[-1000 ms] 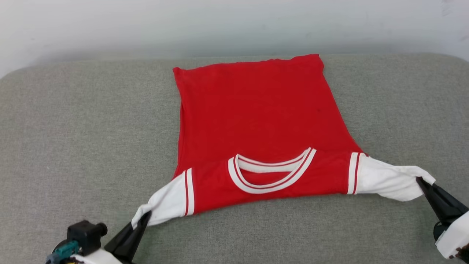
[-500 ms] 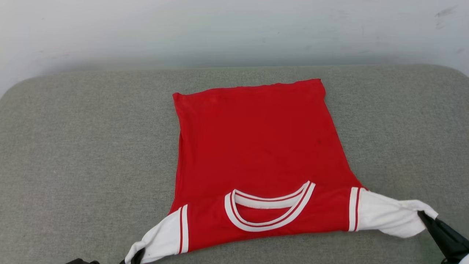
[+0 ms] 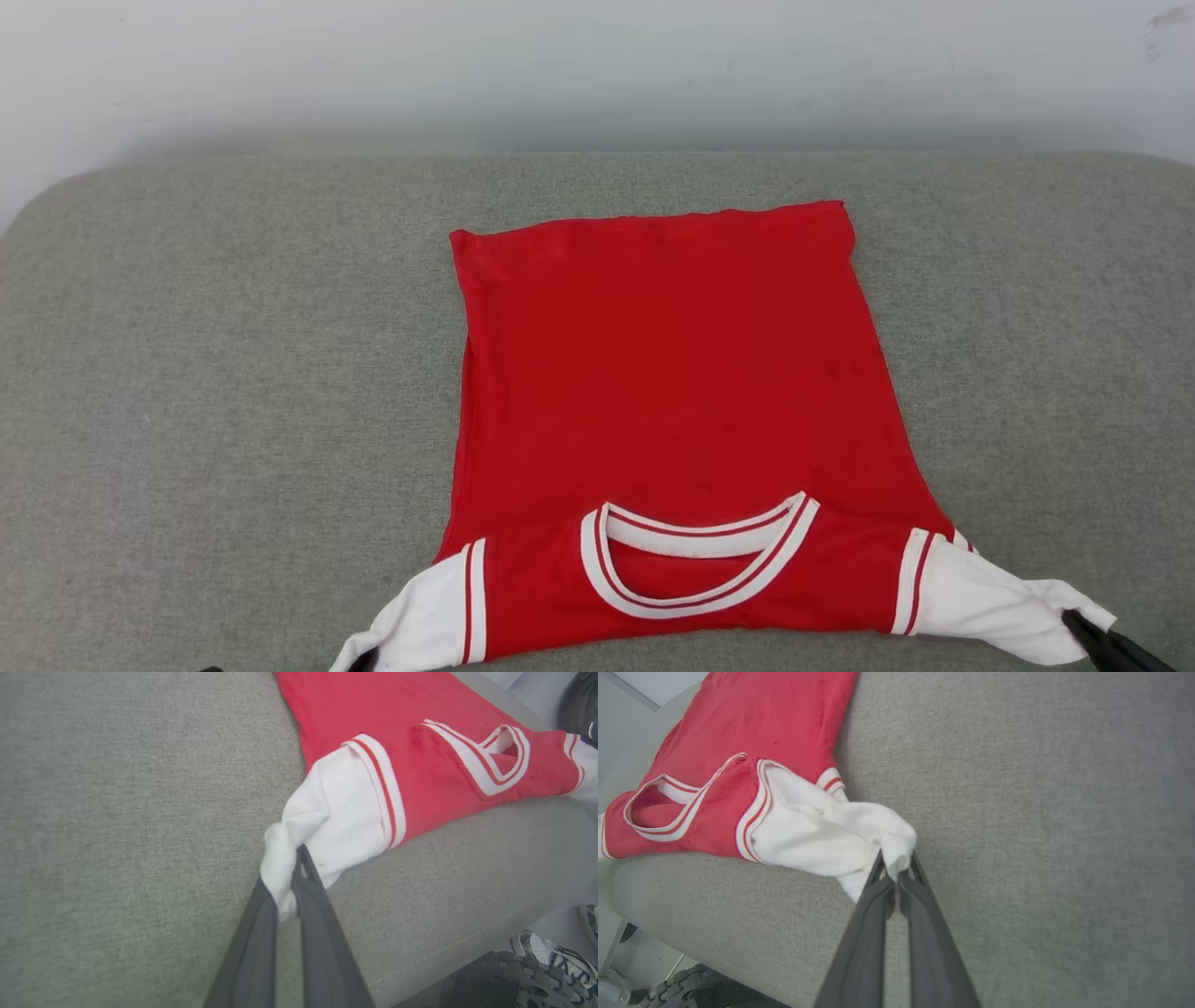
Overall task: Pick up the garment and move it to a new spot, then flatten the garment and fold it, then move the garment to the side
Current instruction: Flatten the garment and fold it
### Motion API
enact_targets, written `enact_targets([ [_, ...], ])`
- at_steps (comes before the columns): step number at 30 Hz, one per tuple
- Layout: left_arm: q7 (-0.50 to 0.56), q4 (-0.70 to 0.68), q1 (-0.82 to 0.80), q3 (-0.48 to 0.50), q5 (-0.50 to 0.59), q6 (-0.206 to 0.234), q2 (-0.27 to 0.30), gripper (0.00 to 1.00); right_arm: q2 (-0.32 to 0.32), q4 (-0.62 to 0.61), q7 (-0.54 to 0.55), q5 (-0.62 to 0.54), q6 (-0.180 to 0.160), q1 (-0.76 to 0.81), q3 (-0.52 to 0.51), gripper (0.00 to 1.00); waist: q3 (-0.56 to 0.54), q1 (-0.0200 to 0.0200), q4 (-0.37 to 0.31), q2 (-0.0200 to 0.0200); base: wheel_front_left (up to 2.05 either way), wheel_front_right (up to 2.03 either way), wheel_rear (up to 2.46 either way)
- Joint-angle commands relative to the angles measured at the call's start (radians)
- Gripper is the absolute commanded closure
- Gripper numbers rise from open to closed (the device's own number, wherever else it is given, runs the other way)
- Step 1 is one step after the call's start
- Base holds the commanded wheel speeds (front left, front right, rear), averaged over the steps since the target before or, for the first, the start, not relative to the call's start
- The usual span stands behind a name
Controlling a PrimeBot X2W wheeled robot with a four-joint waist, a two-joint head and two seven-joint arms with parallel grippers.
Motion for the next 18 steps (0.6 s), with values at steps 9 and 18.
enact_targets([
  [9, 0.001, 0.031, -0.064, -0.041, -0.011, 0.001, 0.012, 1.0, 0.014, 0.032, 0.229, 0.169, -0.002, -0.03, -0.038, 0.53, 0.02, 0.0, 0.004, -0.0001, 0.0, 0.0, 0.0],
  [18, 0.001, 0.041, -0.107, -0.075, -0.008, 0.001, 0.023, 1.0, -0.123, -0.062, 0.391, 0.341, -0.001, -0.092, -0.248, 0.0, 0.042, 0.0, 0.019, -0.0001, 0.0, 0.0, 0.0],
])
